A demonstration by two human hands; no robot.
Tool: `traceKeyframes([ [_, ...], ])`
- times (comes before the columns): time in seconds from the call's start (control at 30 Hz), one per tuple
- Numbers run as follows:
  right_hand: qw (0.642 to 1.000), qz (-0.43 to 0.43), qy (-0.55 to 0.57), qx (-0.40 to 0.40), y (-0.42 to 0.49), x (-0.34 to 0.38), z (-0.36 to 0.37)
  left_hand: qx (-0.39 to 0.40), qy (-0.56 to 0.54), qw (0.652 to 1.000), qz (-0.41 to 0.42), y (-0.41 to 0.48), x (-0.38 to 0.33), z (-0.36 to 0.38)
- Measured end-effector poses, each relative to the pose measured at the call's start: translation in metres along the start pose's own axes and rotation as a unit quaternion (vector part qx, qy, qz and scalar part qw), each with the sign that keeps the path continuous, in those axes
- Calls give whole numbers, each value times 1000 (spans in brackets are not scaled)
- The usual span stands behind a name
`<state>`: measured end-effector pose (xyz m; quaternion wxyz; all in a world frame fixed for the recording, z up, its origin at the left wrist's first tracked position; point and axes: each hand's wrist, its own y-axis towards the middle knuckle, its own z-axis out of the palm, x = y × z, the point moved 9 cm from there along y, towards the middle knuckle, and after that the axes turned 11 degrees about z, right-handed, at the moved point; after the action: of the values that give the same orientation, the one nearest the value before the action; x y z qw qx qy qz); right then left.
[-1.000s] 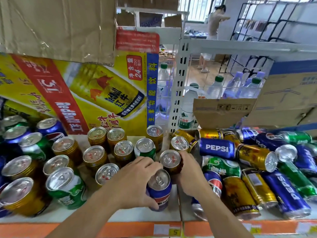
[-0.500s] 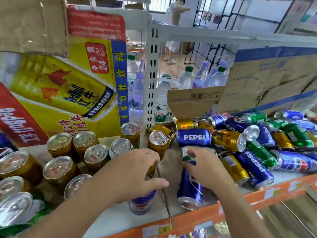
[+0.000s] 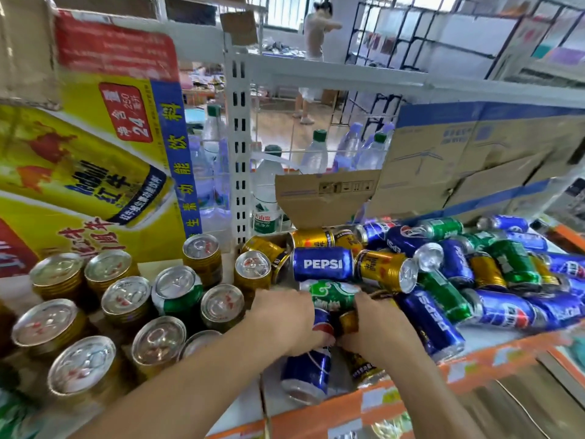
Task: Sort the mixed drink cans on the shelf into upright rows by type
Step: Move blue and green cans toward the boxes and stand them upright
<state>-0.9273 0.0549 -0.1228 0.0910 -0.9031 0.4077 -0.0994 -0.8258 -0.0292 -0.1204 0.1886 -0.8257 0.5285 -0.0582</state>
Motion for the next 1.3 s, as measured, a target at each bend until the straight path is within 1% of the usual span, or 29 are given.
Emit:
traceKeyframes([
  [0.17,998,-40,-27,28,-1,1,5,15,-124,992,-30,12,-10,21],
  [0.27,998,-61,-1,19,0,-1,7,6,-210,977,-39,15,-10,26],
  [0.33,997,-76,9,3,2,-1,8,-1,-231,972,-40,14,-9,24],
  [0.53,993,-93,70,-27,11,-4,11,-19,-204,979,9,4,-4,-6],
  [0.6,986,-86,141,14,15,-9,13,-44,-172,984,15,-3,2,-20],
  [0.67,971,-88,213,70,14,-10,15,-72,-132,989,9,-10,11,-29],
  [0.73,953,-113,266,90,8,-4,12,-88,-104,991,-2,-16,18,-33],
  [0.8,942,-135,296,82,0,5,5,-87,-69,994,-6,-21,25,-32],
  [0.87,941,-160,291,66,-8,16,0,-82,-49,995,-10,-26,32,-28],
  [0.93,938,-182,290,58,-12,26,2,-82,-58,995,-13,-31,39,-23],
  [1.03,929,-207,299,68,-18,43,9,-109,-31,994,0,-36,40,-26],
  [1.13,925,-216,300,85,-18,48,13,-133,-9,991,5,-34,44,-28],
  [1.23,930,-229,261,123,-19,49,15,-133,-33,991,3,-31,50,-24],
  [1.3,941,-225,191,162,-21,50,21,-109,-59,992,-5,-29,55,-17],
])
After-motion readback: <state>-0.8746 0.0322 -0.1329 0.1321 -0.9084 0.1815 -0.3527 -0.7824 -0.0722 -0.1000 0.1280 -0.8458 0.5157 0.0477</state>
